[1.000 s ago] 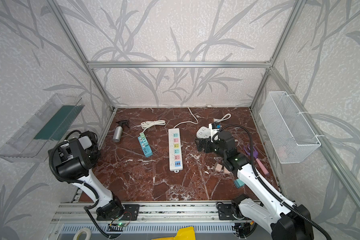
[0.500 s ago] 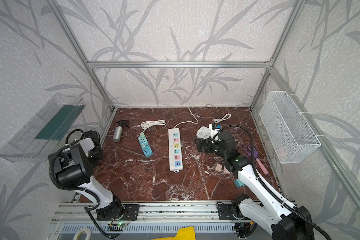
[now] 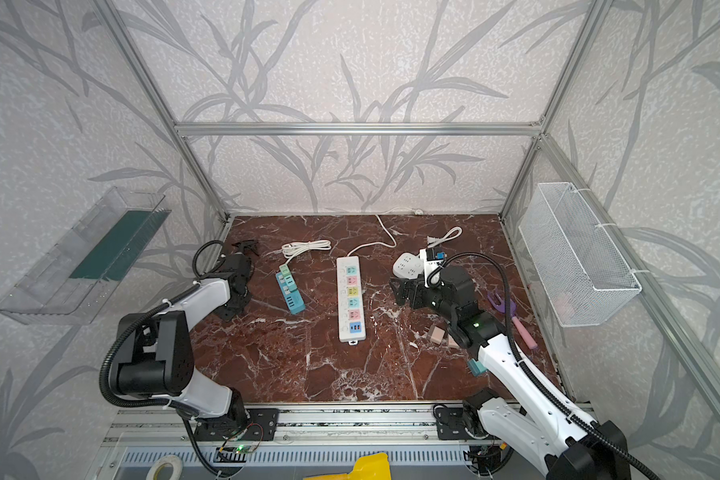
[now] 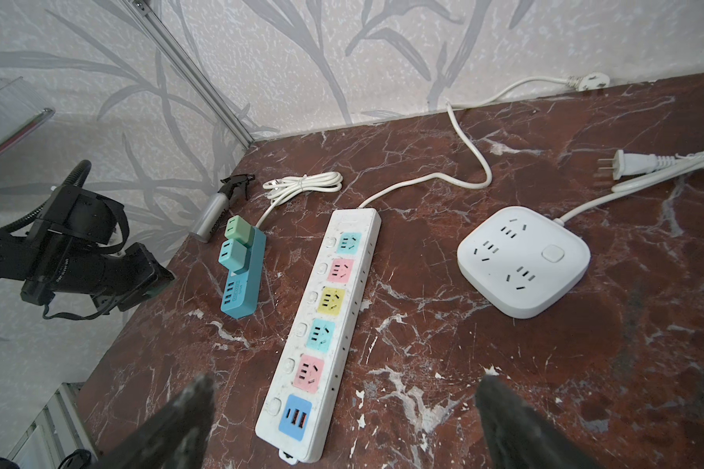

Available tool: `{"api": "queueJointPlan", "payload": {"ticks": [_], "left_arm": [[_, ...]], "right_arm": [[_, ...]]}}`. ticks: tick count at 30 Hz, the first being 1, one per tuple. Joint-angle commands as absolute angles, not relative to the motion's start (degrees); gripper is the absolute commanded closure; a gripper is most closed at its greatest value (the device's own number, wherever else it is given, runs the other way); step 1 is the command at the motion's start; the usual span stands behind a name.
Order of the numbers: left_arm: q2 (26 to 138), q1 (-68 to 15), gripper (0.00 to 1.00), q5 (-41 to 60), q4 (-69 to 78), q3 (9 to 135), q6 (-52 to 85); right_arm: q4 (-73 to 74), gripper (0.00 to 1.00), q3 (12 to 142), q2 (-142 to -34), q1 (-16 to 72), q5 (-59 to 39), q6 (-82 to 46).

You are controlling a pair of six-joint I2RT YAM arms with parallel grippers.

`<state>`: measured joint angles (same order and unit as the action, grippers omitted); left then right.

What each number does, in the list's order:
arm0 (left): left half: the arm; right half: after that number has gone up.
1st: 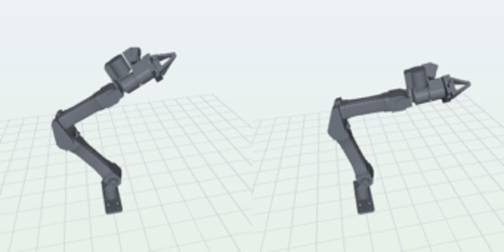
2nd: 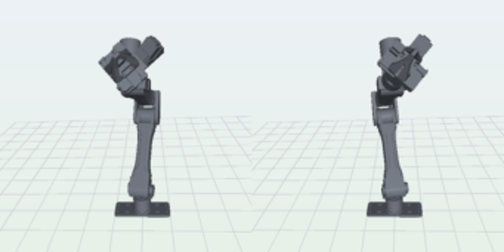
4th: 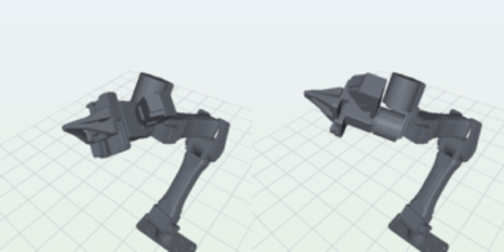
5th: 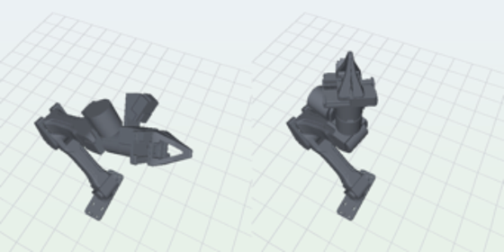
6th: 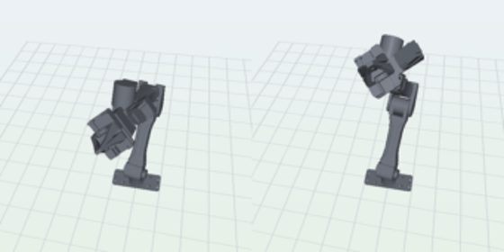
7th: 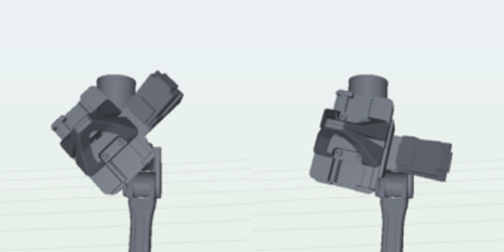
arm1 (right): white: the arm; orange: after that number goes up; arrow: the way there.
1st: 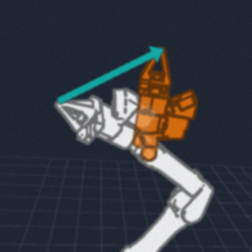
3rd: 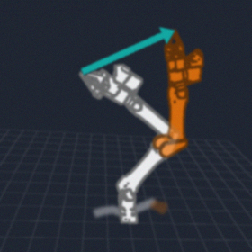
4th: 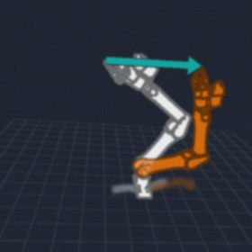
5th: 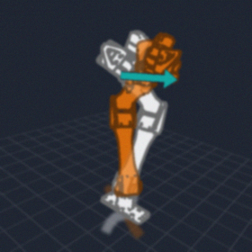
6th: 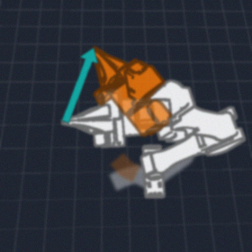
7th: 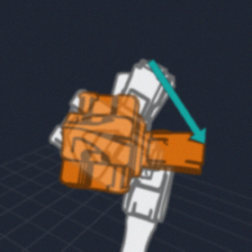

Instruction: Insert the plug

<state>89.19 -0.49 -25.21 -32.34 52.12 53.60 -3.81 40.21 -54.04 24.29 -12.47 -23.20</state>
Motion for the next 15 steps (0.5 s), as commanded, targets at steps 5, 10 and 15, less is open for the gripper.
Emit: {"api": "queueJointPlan", "payload": {"ticks": [5,10,15], "left_arm": [[81.4,-15.4,0.71,-29.2,-27.5,46.3,50.0],[74.5,-25.7,0.70,-25.8,-19.3,39.2,45.5],[70.1,-36.1,0.70,-22.5,-9.6,32.0,43.2]], "right_arm": [[-5.9,0.02,38.4,-50.3,24.1,-10.7,-23.2],[-6.8,0.03,37.1,-49.1,24.2,-9.8,-23.5],[-7.4,0.04,36.7,-48.8,24.2,-9.9,-24.2]]}}
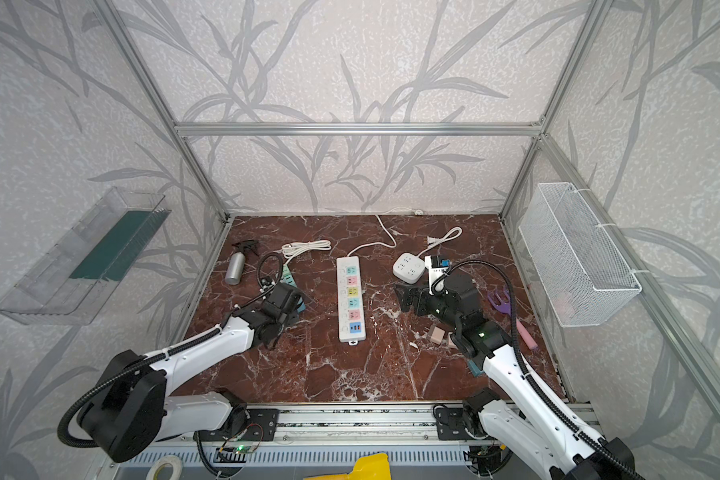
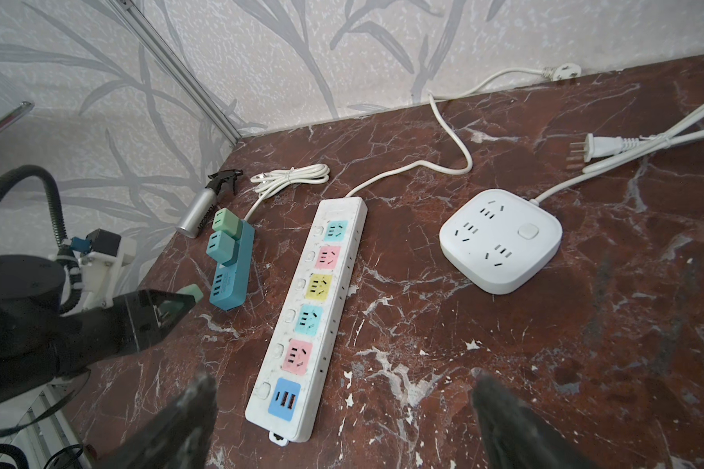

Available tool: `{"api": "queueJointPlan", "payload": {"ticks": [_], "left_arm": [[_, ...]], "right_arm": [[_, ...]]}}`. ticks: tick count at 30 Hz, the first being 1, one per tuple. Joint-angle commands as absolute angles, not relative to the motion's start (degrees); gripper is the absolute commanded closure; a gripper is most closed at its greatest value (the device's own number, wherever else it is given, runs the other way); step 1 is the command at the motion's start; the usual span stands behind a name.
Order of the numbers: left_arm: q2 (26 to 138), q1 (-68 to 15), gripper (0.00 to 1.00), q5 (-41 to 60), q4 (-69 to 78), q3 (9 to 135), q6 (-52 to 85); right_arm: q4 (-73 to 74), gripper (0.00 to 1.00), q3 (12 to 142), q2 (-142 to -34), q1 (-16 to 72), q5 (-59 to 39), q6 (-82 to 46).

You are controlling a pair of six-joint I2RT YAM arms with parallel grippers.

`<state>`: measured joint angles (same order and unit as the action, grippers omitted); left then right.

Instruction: Insert the plug

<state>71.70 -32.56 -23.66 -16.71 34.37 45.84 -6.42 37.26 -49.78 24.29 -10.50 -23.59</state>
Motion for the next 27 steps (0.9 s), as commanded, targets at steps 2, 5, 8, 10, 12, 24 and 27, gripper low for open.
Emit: {"api": "queueJointPlan", "payload": {"ticks": [2,5,8,10,12,24,27], "left_arm": [[70.8,-39.4,0.70,-20.5,-6.9,30.5,41.7],[74.2,-45.3,0.70,-20.6,-6.2,29.9,40.3],[77.3,-52.2,0.70,-22.5,-2.6,28.1,40.3],[79.8,-54.1,0.69,-21.8,-0.6,27.0,40.1],[81.2,-55.7,0.65,-21.6,0.6,26.1,39.7],[69.7,-56.7,0.17,-21.9,-8.5,22.9,41.2],[67.1,-56.6,0.17,-21.7,-11.1,24.0,40.9]], "right_arm": [[-8.0,0.04,36.6,-48.7,24.2,-9.9,-24.2],[-9.2,0.05,36.2,-48.3,24.5,-9.5,-24.2],[-10.5,0.05,35.3,-47.7,24.8,-8.9,-23.9],[-11.2,0.05,34.7,-47.3,24.9,-8.5,-23.9],[-11.9,0.05,34.5,-47.0,25.1,-8.4,-24.1],[-16.7,0.05,36.5,-43.9,28.5,-5.5,-24.7],[-16.9,0.05,36.6,-43.7,29.1,-5.5,-25.2]]}}
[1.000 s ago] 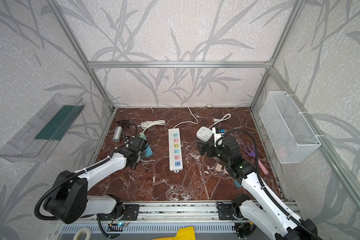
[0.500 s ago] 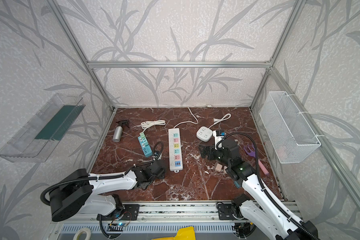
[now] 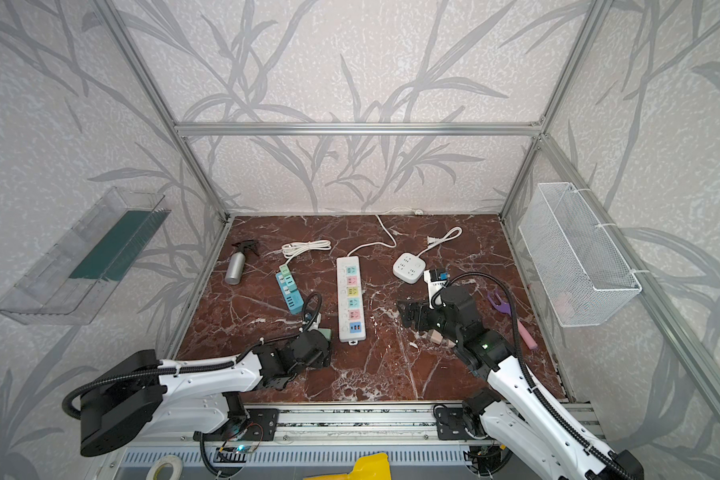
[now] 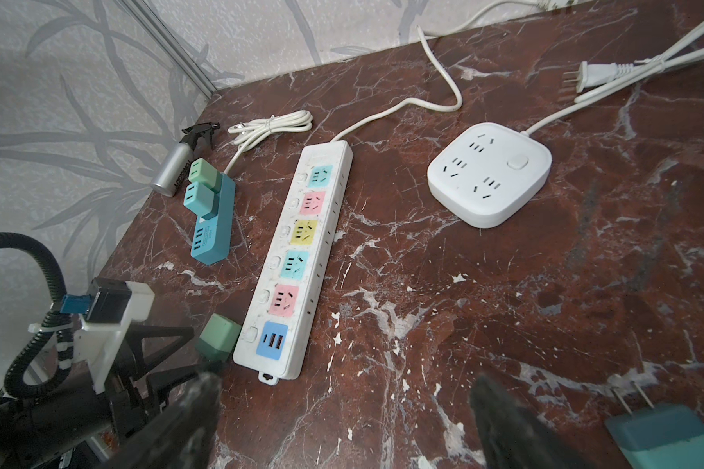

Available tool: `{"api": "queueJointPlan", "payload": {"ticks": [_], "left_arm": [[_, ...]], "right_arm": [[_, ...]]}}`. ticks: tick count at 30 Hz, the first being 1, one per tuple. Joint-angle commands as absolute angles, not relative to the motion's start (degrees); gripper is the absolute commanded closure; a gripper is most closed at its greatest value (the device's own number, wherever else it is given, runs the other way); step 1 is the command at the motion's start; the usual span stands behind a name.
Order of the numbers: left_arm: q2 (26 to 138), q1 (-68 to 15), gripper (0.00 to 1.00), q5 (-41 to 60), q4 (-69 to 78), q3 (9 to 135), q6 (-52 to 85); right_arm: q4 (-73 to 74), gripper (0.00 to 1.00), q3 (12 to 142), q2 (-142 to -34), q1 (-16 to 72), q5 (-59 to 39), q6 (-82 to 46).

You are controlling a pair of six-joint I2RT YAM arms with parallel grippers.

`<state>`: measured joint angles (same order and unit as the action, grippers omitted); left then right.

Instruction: Insert the plug

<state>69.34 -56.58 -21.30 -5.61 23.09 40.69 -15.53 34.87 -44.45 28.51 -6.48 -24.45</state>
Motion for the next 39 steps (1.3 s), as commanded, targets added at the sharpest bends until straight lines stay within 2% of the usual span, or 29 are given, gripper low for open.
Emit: {"api": "queueJointPlan", "payload": {"ticks": [1,9,14,19,23,25,34,39], "left_arm": [[66.8,-56.2,0.18,-21.1,-12.4,25.0,40.6],[71.5,-55.5,0.21,-16.8,-27.0,34.0,39.1],[75.9,-55.4,0.22,-14.2,-29.3,37.4,38.6],[80.6,-51.7,0.32,-11.7,-25.8,37.5,39.2],[83.3,-46.1,0.44,-5.3,-22.8,37.5,38.4],[85.0,-44.6,0.46,-4.0,-24.2,39.4,36.4],[85.2,-44.6,0.29,-5.2,-29.3,44.7,33.2],[85.8,-44.0,0.25,-9.5,-31.7,47.3,33.3]], "right_arm": [[-17.0,0.05,36.7,-43.8,29.3,-5.5,-25.2],[-19.6,0.05,37.1,-43.5,30.5,-5.9,-25.7],[-21.3,0.05,37.3,-42.8,30.7,-6.8,-25.2],[-23.8,0.05,37.3,-38.9,30.6,-6.5,-25.0],[-26.2,0.06,38.5,-37.2,30.7,-5.7,-24.7],[-26.5,0.06,38.4,-36.1,30.7,-6.3,-25.5],[-26.8,0.06,38.0,-34.7,30.7,-6.2,-25.6],[-25.7,0.05,37.7,-35.6,30.6,-6.5,-25.3]]}}
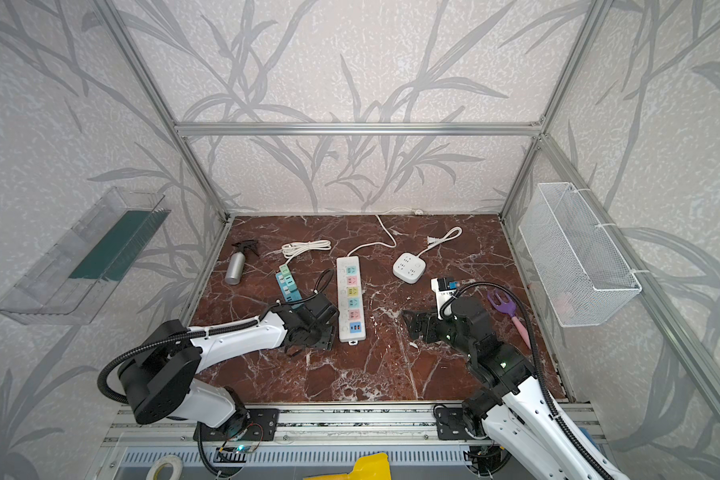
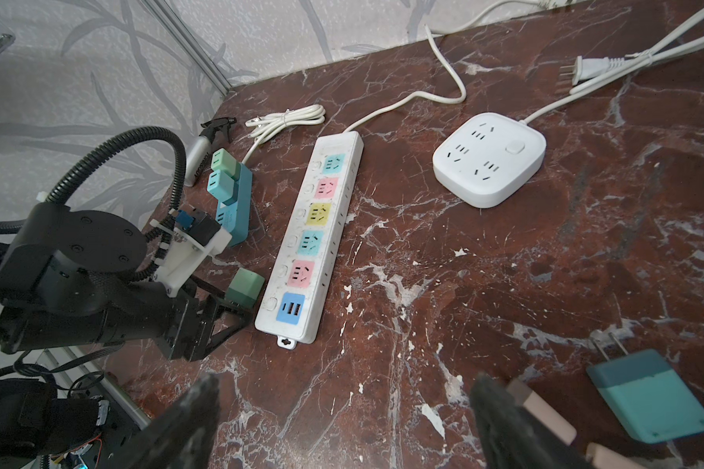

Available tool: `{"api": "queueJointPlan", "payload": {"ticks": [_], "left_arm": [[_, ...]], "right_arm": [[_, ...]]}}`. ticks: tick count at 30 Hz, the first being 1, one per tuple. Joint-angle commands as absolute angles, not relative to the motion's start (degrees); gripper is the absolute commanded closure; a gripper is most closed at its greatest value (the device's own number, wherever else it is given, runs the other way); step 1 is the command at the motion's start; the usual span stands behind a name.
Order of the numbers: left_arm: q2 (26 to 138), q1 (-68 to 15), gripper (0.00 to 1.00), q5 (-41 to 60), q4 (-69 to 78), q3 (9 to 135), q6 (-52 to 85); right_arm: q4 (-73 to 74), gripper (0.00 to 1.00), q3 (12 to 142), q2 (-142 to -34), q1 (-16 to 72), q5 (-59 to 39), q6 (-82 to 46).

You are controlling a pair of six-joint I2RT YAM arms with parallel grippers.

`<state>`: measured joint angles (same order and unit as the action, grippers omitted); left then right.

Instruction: Insert the plug

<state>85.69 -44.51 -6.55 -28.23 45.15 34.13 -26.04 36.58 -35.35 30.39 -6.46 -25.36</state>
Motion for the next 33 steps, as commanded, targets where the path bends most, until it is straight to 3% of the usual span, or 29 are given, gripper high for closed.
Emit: {"api": "queueJointPlan", "payload": {"ticks": [1,8,11,15,19,21,23,25,26,28,30,33], "left_arm": [[86.5,-43.7,0.26,-9.5,-31.8,47.7,33.1],[92.8,-42.0,0.38,-9.1,-27.4,48.0,32.7],[95.0,-41.6,0.49,-8.6,-26.9,48.7,32.2],[94.9,-41.5,0.72,-9.3,-28.4,50.0,31.5],[87.0,-41.9,0.87,-9.8,-25.0,48.0,30.3],[79.2,-42.4,0.89,-9.0,-17.9,44.7,28.1],[72.0,-43.2,1.00,-7.4,-7.8,40.1,24.7],[66.9,-44.4,1.00,-7.1,5.5,34.2,21.3],[65.2,-45.0,1.00,-7.2,13.8,30.8,19.3],[65.0,-46.0,1.00,-7.7,29.8,25.3,16.0],[67.1,-47.7,1.00,-13.1,42.9,22.3,14.4],[70.4,-48.8,1.00,-10.7,48.9,23.4,9.1]], "right_arm": [[-25.4,0.05,37.7,-35.8,30.6,-6.6,-25.2],[-23.5,0.05,38.1,-38.0,30.7,-6.7,-24.5],[-23.6,0.05,38.5,-38.5,30.7,-6.8,-24.4],[-24.0,0.05,38.8,-38.4,30.6,-6.2,-23.9],[-24.0,0.05,39.9,-40.1,30.7,-6.2,-22.9],[-23.7,0.06,41.0,-42.3,30.7,-7.1,-22.5],[-23.7,0.09,42.5,-45.0,30.6,-8.6,-22.4],[-24.3,0.18,44.7,-48.2,30.8,-10.6,-22.1],[-25.0,0.27,46.2,-50.2,30.8,-11.6,-22.0],[-26.8,0.58,49.4,-53.7,30.9,-13.1,-21.5],[-26.9,0.98,52.3,-57.1,31.3,-15.4,-20.9],[-26.4,1.00,56.1,-61.3,33.7,-15.8,-19.9]]}}
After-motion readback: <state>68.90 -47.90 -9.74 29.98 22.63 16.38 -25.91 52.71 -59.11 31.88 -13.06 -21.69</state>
